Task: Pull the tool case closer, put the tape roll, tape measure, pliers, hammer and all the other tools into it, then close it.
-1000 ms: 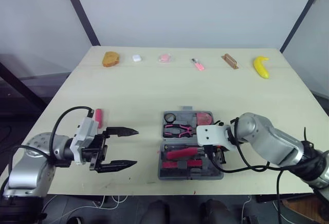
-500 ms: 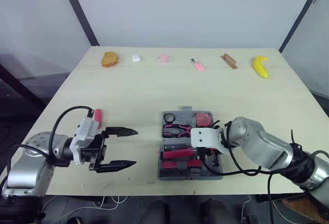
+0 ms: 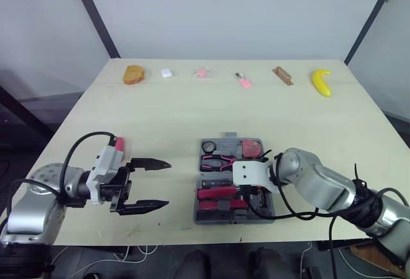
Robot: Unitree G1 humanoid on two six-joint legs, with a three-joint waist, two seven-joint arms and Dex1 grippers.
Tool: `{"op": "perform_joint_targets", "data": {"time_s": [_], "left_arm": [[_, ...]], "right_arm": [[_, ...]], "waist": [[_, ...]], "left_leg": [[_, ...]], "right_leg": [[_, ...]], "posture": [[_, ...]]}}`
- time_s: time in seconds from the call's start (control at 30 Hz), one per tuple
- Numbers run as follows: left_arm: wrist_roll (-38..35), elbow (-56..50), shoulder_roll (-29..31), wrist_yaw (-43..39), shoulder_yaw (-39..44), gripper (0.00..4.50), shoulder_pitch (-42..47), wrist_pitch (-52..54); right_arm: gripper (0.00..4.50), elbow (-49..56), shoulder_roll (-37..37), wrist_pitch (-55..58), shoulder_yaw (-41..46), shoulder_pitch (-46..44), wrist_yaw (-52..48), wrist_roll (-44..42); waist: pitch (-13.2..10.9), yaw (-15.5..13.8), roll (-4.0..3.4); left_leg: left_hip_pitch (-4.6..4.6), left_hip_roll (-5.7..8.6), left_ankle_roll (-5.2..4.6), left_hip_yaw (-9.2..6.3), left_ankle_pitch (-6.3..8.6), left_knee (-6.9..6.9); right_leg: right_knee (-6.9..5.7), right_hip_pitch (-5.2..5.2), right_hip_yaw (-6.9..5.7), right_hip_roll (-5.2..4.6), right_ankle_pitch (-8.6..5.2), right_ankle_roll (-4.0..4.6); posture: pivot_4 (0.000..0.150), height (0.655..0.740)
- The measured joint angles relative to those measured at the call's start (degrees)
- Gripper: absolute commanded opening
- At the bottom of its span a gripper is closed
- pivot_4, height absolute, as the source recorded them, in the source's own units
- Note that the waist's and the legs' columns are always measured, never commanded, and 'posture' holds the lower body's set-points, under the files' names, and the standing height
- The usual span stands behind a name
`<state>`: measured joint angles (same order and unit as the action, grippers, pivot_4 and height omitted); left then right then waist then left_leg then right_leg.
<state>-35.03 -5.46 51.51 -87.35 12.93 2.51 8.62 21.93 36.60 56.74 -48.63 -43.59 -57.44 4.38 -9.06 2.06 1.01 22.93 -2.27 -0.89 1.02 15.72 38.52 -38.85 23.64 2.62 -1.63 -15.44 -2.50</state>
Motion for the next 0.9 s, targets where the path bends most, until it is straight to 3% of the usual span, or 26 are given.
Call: {"op": "perform_joint_targets", "data": {"time_s": [0.07,0.33,0.43,0.47,0.57,0.9], "left_arm": [[0.0,0.0,0.0,0.0,0.0,4.5,-0.1,0.0],[0.0,0.0,0.0,0.0,0.0,4.5,-0.4,-0.1],[0.0,0.0,0.0,0.0,0.0,4.5,-0.5,-0.2],[0.0,0.0,0.0,0.0,0.0,4.5,-0.5,-0.3],[0.0,0.0,0.0,0.0,0.0,4.5,-0.6,-0.4],[0.0,0.0,-0.2,0.0,0.0,4.5,-0.6,-1.3]], "right_arm": [[2.41,0.0,0.1,-0.6,0.1,0.0,0.5,0.2],[2.41,0.0,0.2,-2.0,2.7,1.7,0.7,-0.6],[1.65,-0.6,-2.7,-6.0,7.1,4.3,1.6,-2.9],[1.11,-0.7,-3.9,-8.1,8.5,5.3,1.6,-4.0],[0.12,-1.9,-4.2,-11.8,9.4,6.1,1.3,-5.1],[0.12,-12.4,-6.7,-23.1,11.2,10.8,1.2,-4.7]], "waist": [[0.0,0.1,0.0],[0.0,0.1,0.01],[0.0,0.2,0.04],[0.0,0.2,0.03],[0.0,0.2,0.04],[0.0,0.1,0.08]], "left_leg": [[0.0,0.0,0.0,0.0,0.0,0.0],[0.0,0.01,0.0,0.0,0.0,0.0],[0.0,0.0,0.0,-0.02,0.0,-0.01],[0.0,0.0,0.0,0.0,0.0,-0.02],[0.0,0.01,0.0,0.01,0.0,-0.01],[0.0,0.03,0.0,0.02,0.0,0.0]], "right_leg": [[0.01,0.0,0.0,-0.01,0.0,0.0],[0.01,-0.01,0.0,-0.02,0.0,0.0],[0.0,-0.01,-0.01,0.0,0.0,0.0],[0.0,-0.01,0.0,-0.01,0.0,0.0],[0.01,-0.01,0.0,-0.04,0.0,-0.01],[0.01,-0.02,0.0,-0.04,0.01,-0.01]], "posture": [[0.15,0.74],[0.15,0.74],[0.15,0.74],[0.15,0.74],[0.15,0.74],[0.15,0.74]]}}
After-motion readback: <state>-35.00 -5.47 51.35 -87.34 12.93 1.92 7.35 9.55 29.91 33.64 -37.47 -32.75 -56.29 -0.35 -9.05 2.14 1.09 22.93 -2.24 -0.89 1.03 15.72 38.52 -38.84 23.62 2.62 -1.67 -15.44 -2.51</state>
